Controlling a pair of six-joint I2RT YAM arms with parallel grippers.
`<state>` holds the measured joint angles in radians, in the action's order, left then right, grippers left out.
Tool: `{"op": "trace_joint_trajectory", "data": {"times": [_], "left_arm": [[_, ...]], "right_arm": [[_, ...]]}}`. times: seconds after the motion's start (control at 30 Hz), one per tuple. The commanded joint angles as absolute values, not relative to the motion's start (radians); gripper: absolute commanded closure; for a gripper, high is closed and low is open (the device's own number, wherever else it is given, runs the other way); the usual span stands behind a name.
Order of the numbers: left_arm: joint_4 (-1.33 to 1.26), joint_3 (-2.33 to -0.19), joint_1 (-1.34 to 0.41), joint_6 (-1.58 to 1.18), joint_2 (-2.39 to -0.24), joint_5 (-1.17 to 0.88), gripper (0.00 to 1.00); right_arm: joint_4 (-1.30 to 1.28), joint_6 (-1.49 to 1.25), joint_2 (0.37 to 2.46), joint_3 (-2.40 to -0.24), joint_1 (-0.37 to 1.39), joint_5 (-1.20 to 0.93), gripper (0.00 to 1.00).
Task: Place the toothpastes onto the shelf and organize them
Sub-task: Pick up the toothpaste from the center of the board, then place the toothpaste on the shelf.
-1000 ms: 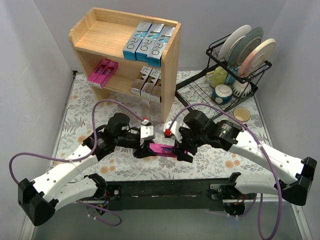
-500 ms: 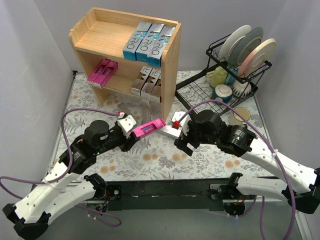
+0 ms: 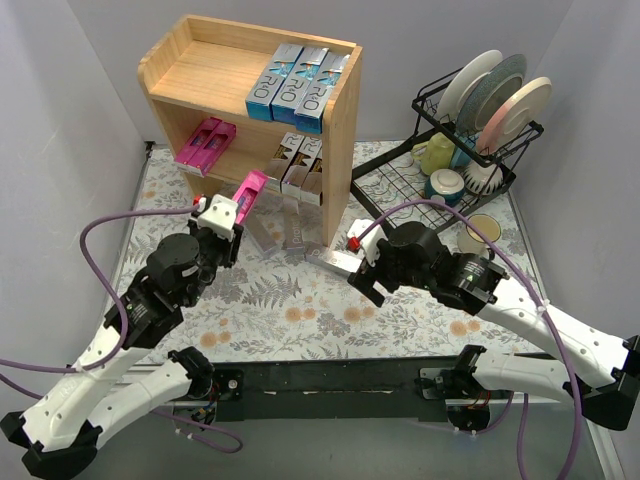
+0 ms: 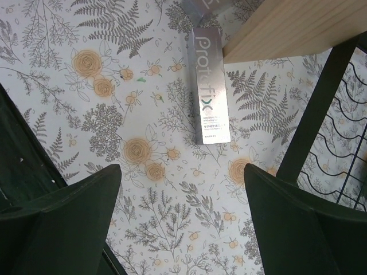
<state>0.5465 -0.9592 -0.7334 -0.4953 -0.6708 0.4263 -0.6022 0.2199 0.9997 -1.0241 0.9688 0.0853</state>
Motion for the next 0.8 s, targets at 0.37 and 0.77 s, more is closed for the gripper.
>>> {"op": "trace_joint_trajectory", "data": {"times": [0.37, 0.77], "left_arm": [[0.126, -1.005, -0.233, -0.551, -0.931, -0.036, 1.0], [-0.121, -0.994, -0.084, -0.626, -1.123, -0.273, 0.95]], "right_arm": [[-0.508, 0.218, 0.922, -0.948, 0.939, 0.097, 0.04], [-0.46, 0.221, 0.871, -0.885, 0.928, 0.074, 0.04]]}}
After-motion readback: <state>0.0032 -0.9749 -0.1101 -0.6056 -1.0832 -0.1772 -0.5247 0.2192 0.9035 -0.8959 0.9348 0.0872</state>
